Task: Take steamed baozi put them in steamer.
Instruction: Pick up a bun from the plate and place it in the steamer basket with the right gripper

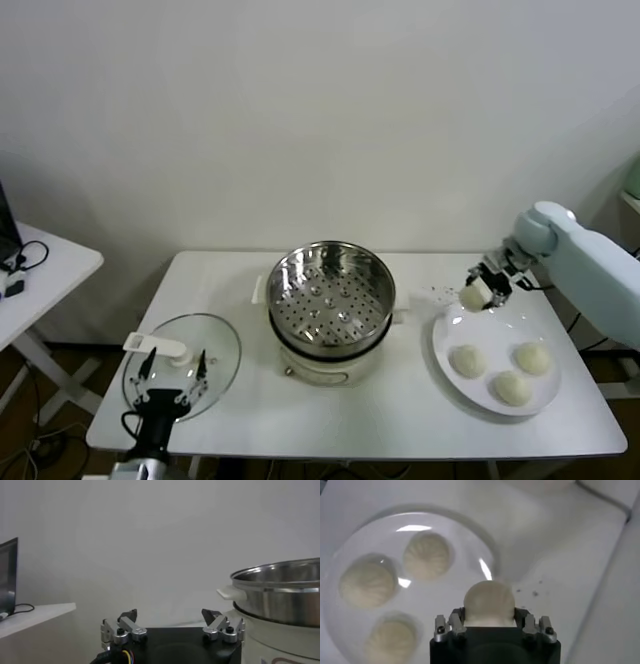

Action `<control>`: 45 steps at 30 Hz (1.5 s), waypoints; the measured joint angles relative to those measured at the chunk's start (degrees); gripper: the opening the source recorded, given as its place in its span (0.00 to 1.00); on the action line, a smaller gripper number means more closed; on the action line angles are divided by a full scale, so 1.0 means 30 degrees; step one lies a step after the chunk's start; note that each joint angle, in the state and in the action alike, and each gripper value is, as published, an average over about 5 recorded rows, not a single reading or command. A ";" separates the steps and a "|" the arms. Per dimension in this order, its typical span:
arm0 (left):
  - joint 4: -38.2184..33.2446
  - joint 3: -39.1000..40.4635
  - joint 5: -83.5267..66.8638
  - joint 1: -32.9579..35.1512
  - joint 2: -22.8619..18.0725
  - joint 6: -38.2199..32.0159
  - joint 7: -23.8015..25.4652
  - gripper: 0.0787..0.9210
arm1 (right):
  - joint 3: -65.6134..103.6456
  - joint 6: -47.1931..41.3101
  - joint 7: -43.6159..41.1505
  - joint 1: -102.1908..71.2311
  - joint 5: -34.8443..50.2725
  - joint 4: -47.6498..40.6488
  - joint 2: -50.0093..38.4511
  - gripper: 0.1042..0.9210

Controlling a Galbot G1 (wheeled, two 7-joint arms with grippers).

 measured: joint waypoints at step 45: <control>-0.0447 0.0037 -0.0135 0.0107 -0.0200 0.0389 -0.0432 0.88 | -0.2677 0.5192 0.1614 0.0729 -0.9165 0.2197 0.8579 0.66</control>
